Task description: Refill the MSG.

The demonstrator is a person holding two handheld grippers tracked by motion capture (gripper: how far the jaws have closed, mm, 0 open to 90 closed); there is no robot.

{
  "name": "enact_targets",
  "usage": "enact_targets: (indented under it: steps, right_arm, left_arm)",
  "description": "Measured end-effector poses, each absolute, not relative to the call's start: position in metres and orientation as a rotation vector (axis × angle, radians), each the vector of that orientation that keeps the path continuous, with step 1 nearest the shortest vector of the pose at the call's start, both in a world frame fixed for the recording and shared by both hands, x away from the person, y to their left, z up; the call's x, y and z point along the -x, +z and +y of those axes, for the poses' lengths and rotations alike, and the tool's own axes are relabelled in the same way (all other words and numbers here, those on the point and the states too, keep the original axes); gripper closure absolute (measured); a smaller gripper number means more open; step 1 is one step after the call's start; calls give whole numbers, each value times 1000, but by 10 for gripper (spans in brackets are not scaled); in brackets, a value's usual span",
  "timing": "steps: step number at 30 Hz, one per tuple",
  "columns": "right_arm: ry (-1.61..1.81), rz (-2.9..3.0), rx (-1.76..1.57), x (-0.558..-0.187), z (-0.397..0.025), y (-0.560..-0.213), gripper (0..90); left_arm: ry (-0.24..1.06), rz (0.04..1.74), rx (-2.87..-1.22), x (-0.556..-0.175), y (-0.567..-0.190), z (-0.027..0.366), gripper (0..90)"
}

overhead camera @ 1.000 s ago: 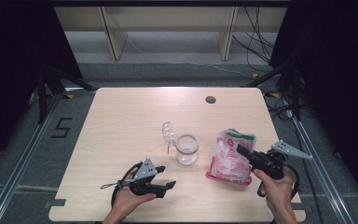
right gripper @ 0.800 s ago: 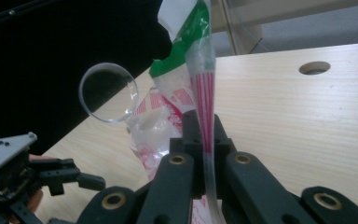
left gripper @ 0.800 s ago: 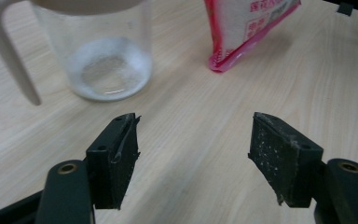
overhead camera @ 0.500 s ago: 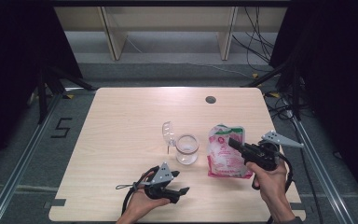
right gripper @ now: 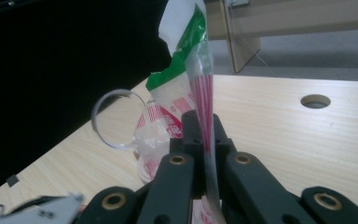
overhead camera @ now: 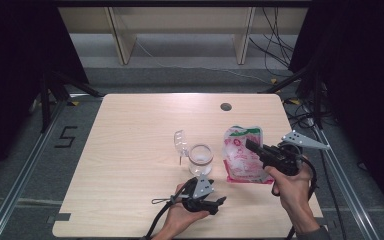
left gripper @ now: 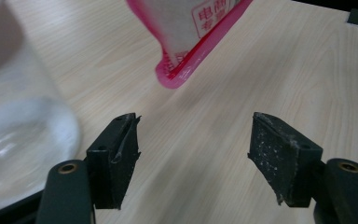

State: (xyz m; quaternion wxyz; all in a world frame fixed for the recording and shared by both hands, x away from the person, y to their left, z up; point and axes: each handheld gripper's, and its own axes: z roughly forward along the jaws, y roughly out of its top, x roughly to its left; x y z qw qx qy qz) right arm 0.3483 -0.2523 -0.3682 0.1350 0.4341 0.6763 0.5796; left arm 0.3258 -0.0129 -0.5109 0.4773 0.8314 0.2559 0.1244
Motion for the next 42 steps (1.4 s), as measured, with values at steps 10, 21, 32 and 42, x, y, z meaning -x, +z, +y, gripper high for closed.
enact_targets:
  steps: [10,21,32,42]
  right_arm:
    - [1699,1973,-1163,-338,-246,-349,900]
    - [1688,2024,-1157,-335,-233,-349,900]
    - [1596,2035,-1111,-346,-225,-339,900]
    - [1565,2047,-1128,-367,-213,-339,900]
  left_arm:
    - [378,633,-2018,-333,-510,-33,345]
    - [452,645,-1969,-333,-511,-48,579]
    - [426,640,-1868,-328,-509,-51,729]
    - [321,667,-1805,-336,-511,-53,732]
